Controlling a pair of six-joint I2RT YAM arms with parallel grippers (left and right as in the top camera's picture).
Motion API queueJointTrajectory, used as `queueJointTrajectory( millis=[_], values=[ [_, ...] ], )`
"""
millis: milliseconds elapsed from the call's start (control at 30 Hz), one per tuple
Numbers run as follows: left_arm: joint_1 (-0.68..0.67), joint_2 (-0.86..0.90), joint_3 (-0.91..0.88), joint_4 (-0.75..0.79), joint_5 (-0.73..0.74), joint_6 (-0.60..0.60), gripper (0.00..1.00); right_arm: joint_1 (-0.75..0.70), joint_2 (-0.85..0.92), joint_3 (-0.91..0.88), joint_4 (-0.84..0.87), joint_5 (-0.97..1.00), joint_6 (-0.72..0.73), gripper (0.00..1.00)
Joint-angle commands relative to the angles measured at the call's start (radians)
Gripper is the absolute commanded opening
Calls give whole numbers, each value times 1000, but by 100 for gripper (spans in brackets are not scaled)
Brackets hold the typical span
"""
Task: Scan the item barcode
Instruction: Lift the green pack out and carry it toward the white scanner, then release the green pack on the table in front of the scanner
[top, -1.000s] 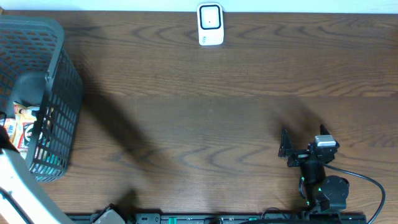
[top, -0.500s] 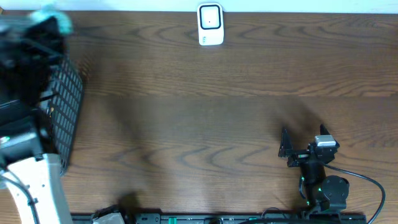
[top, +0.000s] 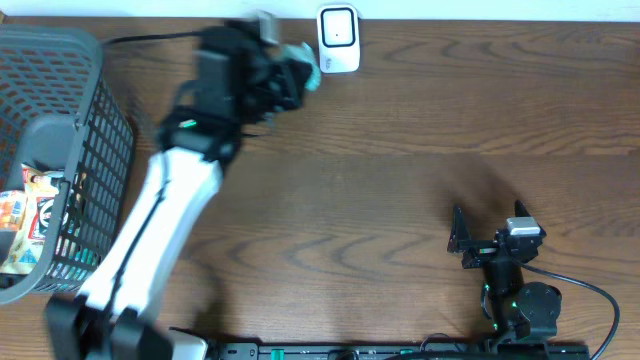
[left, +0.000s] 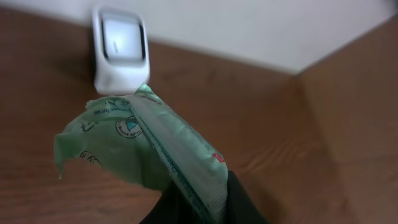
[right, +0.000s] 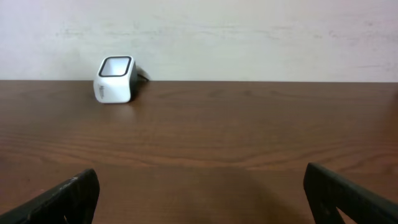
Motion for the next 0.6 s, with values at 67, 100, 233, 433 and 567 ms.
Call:
queueJointTrajectory(
  millis=[67, 100, 233, 433, 567],
  values=[
    [-117, 180, 3, 56, -65, 38, 9, 6, -5, -1, -3, 0, 14, 99],
    [-135, 210, 3, 66, -64, 38, 15, 6, -5, -1, -4, 0, 14, 99],
    [-192, 290, 3, 73, -64, 35, 27, 6, -5, -1, -3, 1, 14, 99],
    [-238, 303, 6, 76, -64, 35, 49, 6, -5, -1, -3, 0, 14, 99],
    [-235, 250, 18, 76, -60, 35, 51, 6, -5, -1, -3, 1, 14, 99]
  ],
)
